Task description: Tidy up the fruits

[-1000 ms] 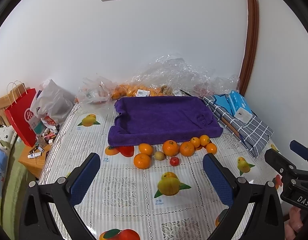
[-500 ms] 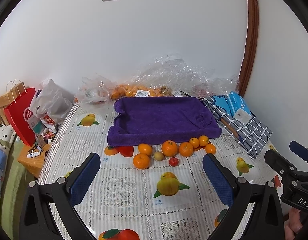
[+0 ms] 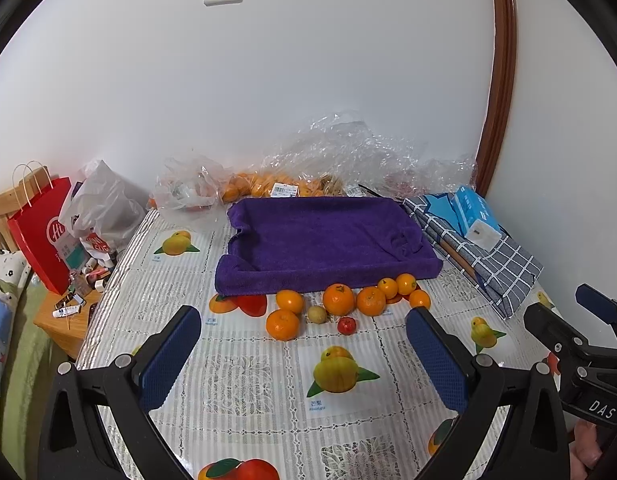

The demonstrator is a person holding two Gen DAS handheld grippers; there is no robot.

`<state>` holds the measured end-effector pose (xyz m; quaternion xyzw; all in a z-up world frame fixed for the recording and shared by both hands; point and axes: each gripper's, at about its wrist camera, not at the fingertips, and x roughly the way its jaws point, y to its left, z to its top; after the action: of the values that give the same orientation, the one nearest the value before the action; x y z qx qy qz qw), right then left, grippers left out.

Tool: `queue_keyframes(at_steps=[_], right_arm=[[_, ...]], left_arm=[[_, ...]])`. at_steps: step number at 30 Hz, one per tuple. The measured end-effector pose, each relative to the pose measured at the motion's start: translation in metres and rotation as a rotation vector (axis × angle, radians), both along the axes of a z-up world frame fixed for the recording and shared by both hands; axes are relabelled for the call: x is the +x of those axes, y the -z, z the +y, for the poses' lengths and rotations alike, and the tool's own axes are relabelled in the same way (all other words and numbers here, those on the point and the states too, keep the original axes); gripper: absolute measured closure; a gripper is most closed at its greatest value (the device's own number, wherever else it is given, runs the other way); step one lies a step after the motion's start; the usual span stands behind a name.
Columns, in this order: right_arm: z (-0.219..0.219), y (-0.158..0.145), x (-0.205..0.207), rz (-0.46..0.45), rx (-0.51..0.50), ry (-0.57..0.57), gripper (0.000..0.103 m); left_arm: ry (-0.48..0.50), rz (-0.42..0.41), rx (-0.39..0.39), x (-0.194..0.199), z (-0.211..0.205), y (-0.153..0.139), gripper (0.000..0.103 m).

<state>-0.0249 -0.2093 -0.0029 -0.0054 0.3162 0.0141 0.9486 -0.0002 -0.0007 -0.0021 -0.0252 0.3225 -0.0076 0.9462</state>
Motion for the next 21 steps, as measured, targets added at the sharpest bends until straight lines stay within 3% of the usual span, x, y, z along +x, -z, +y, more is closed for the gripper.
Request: queue_keyframes(at_steps=[21], right_arm=[[0.0005,-0.0017,-0.0046,-0.015,0.002,-0.001,0.000]], left_arm=[[0.008,-0.015,-0.002,-0.0065,-0.0013,-0.0029,0.000]])
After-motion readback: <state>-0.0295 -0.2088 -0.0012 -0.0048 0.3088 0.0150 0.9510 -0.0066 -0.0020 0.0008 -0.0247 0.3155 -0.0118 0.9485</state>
